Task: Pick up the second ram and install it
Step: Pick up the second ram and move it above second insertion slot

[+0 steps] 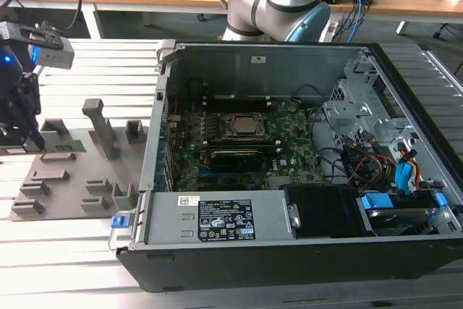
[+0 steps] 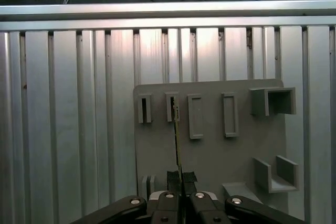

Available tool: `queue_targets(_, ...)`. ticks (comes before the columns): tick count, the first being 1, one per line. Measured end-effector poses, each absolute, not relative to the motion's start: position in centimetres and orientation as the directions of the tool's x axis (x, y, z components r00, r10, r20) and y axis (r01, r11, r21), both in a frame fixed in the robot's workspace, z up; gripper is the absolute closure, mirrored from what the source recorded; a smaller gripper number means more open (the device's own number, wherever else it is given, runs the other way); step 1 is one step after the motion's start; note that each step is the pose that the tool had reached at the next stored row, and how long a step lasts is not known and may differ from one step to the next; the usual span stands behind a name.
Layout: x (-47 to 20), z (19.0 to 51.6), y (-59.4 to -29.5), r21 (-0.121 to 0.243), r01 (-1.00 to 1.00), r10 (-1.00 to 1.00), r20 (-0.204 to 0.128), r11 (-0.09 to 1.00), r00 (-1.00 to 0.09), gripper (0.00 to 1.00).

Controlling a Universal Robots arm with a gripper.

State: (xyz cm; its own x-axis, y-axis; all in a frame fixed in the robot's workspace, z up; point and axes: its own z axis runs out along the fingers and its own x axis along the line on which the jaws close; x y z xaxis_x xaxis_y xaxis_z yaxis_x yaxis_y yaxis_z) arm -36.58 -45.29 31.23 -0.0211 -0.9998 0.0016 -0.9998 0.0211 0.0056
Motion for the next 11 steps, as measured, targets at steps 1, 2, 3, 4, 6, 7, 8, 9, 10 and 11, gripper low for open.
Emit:
queue_targets(1,-36.58,31.26,-45.29,0.006,-1.000,-1.000,0.002,0.021,-0.021,0.87)
queue_targets(2,-36.58,31.29,-45.29,0.006,-1.000,-1.000,0.002,0.021,-0.021,0.87)
queue_targets(3,-36.58,31.33,-45.29,0.006,-1.000,-1.000,0.001,0.021,-0.021,0.87)
queue_targets(4,-36.58,31.41,-45.29,0.006,-1.000,-1.000,0.002,0.021,-0.021,0.87)
queue_targets(6,-36.58,31.64,-45.29,0.006,-1.000,-1.000,0.002,0.021,-0.021,0.87)
queue_targets(7,-36.58,31.76,-45.29,0.006,-1.000,-1.000,0.002,0.021,-0.021,0.87)
queue_targets(8,-36.58,31.87,-45.29,0.006,-1.000,-1.000,0.002,0.021,-0.021,0.87)
queue_targets(9,-36.58,31.97,-45.29,0.006,-1.000,-1.000,0.002,0.021,-0.021,0.87)
queue_targets(10,-36.58,32.09,-45.29,0.006,-1.000,-1.000,0.002,0.021,-0.021,0.87)
queue_targets(11,-36.58,32.20,-45.29,0.006,-1.000,-1.000,0.002,0.021,-0.021,0.87)
